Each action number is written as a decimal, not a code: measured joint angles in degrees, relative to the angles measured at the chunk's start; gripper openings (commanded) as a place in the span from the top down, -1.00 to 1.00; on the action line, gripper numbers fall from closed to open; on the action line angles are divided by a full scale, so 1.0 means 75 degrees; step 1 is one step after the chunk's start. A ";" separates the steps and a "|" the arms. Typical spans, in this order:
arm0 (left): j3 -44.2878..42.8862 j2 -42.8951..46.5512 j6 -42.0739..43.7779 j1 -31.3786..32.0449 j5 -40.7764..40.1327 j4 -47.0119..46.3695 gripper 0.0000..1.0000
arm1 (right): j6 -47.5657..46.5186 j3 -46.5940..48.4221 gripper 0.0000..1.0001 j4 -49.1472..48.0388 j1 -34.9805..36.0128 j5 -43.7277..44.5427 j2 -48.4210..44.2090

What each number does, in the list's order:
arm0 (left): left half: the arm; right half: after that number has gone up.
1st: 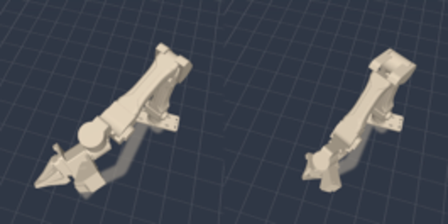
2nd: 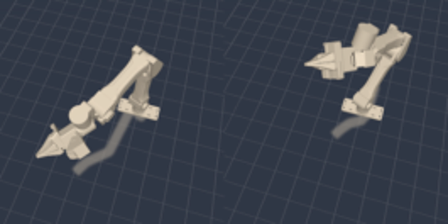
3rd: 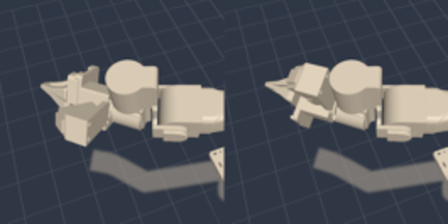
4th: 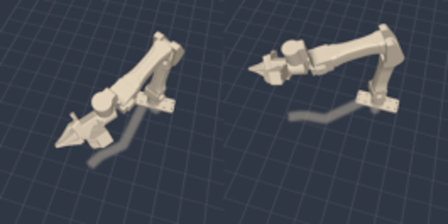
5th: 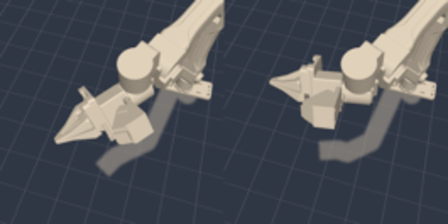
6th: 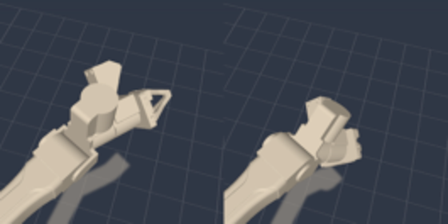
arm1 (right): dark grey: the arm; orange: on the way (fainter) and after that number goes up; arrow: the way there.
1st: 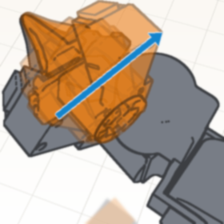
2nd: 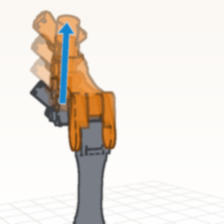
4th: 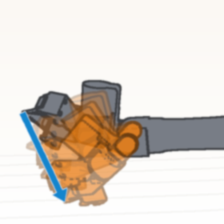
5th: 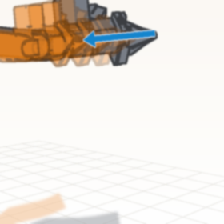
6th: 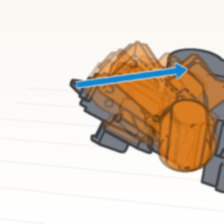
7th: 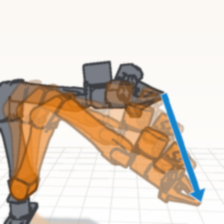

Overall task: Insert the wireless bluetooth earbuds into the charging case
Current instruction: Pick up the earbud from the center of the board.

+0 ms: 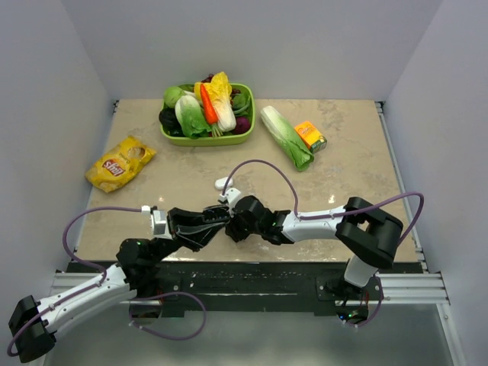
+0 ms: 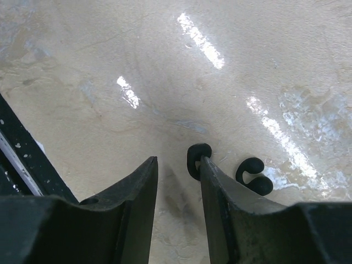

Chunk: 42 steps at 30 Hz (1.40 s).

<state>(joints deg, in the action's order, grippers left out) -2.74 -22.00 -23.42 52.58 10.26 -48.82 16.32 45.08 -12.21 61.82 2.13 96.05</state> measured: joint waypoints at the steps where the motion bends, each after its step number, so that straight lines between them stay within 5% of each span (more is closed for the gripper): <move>1: 0.0000 0.0000 0.0003 0.0000 0.0000 0.0000 1.00 | 0.0000 0.0000 0.24 0.0003 0.0000 0.0023 0.0000; 11: 0.0000 -0.0023 0.0000 0.0000 0.0000 -0.0012 1.00 | 0.0029 0.0000 0.49 0.0111 -0.0003 0.0609 0.0000; 20: 0.0000 -0.0073 0.0000 0.0000 0.0000 -0.0044 1.00 | 0.0076 -0.0052 0.98 0.0189 -0.0050 0.0912 -0.0038; 27: 0.0000 -0.0207 0.0000 0.0000 -0.0003 -0.0085 1.00 | 0.0073 -0.0187 1.00 0.0446 -0.0050 0.0994 -0.0562; 42: 0.0000 -0.1469 0.0067 -0.0003 -0.0143 -0.0455 1.00 | -0.0542 0.1973 1.00 0.5426 -0.0029 0.1271 -0.5884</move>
<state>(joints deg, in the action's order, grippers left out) -2.74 -33.01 -22.92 52.56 9.19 -52.23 12.25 59.88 28.49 61.60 11.66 51.92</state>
